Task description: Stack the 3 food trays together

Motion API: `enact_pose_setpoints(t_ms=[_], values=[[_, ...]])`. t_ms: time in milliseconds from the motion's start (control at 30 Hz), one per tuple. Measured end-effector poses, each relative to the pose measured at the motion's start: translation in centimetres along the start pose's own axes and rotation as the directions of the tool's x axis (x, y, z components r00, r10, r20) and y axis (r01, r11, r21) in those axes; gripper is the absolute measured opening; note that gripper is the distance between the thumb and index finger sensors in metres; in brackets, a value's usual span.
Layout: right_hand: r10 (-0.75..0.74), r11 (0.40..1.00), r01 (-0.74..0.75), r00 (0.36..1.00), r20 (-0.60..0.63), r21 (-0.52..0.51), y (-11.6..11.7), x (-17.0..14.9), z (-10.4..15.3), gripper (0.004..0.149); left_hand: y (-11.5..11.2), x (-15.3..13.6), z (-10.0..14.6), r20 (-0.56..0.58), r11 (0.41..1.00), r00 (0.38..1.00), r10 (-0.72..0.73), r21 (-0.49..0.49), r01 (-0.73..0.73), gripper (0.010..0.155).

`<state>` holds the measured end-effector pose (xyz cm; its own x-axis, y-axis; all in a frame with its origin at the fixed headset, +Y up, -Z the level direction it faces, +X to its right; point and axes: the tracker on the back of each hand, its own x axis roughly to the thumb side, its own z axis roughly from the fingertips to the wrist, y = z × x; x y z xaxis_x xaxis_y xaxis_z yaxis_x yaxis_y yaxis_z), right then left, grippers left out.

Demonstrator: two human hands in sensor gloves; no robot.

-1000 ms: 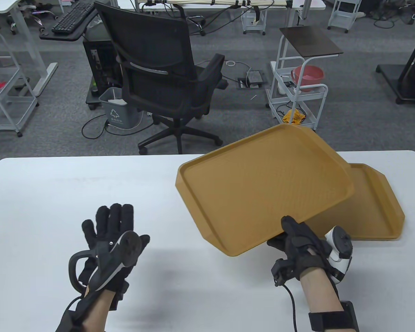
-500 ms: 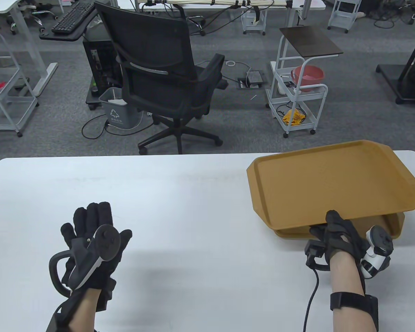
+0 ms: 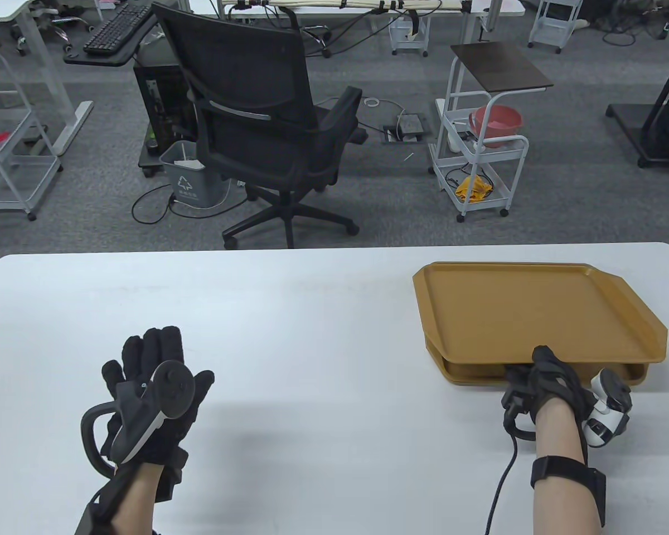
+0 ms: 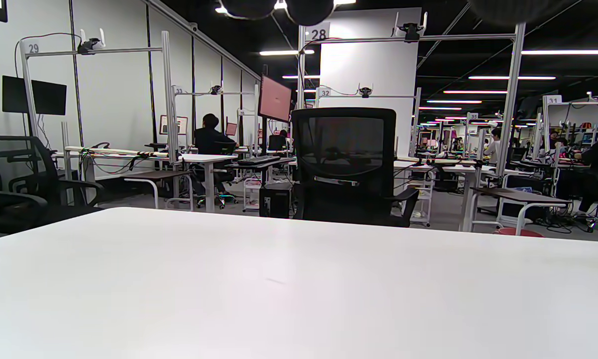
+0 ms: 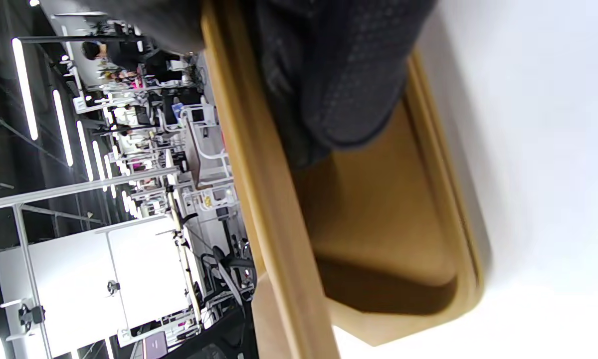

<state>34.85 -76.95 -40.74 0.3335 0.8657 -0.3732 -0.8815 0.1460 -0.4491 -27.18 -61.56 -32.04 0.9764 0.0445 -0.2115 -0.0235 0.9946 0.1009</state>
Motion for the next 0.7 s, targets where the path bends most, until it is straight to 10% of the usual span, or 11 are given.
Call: enact_pose_setpoints(t_ms=[700], values=[[0.156, 0.968, -0.172, 0.983, -0.096, -0.184, -1.4, -1.3, -0.9, 0.06, -0.2, 0.0, 0.0, 0.018, 1.0, 1.0, 0.005, -0.023, -0.004, 0.087]])
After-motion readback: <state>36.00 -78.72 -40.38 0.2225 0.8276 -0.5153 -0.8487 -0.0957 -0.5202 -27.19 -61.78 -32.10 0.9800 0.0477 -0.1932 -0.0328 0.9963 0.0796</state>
